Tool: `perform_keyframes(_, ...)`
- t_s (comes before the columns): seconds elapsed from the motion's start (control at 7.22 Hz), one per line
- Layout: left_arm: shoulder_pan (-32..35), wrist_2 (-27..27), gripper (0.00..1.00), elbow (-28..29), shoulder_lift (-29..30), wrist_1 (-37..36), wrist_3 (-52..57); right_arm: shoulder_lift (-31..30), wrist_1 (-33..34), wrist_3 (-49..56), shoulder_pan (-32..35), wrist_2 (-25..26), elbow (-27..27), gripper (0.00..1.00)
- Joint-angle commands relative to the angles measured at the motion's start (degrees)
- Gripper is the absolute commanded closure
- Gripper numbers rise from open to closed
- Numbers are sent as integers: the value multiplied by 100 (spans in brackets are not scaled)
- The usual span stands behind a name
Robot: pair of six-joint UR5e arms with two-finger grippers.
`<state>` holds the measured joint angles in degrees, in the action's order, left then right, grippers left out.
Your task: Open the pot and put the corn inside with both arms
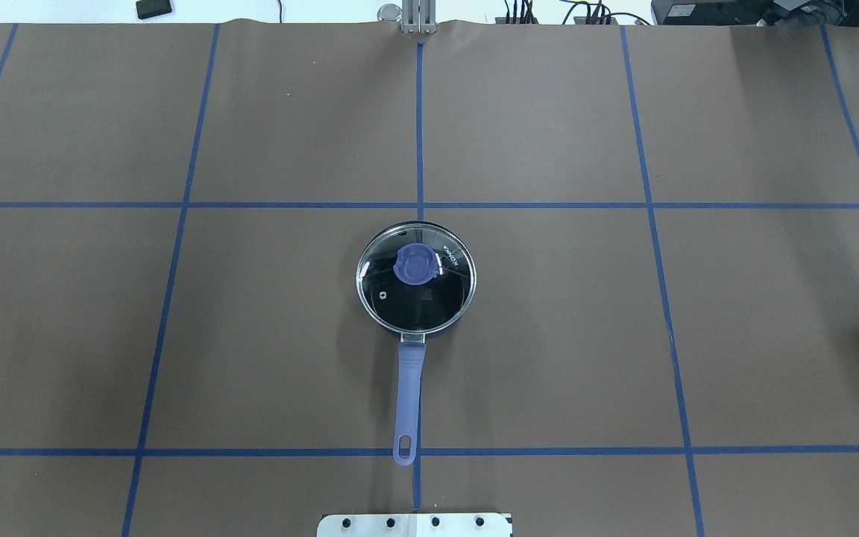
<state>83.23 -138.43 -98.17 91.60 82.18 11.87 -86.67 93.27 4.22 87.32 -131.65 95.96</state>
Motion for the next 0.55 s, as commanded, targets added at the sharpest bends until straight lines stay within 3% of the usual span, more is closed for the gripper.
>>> perform_keyframes(0.0, -8, 0, 0, 0, -2, 0, -44, -34, -1, 8, 48, 16, 176, 0)
perform_keyframes(0.28, -43, -17, 0, -9, 129, -17, -149, -35, -10, 9, 31, 25, 231, 0)
perform_keyframes(0.42, -61, -43, 0, -18, 504, -44, -759, -17, -2, -79, 31, -53, 343, 0)
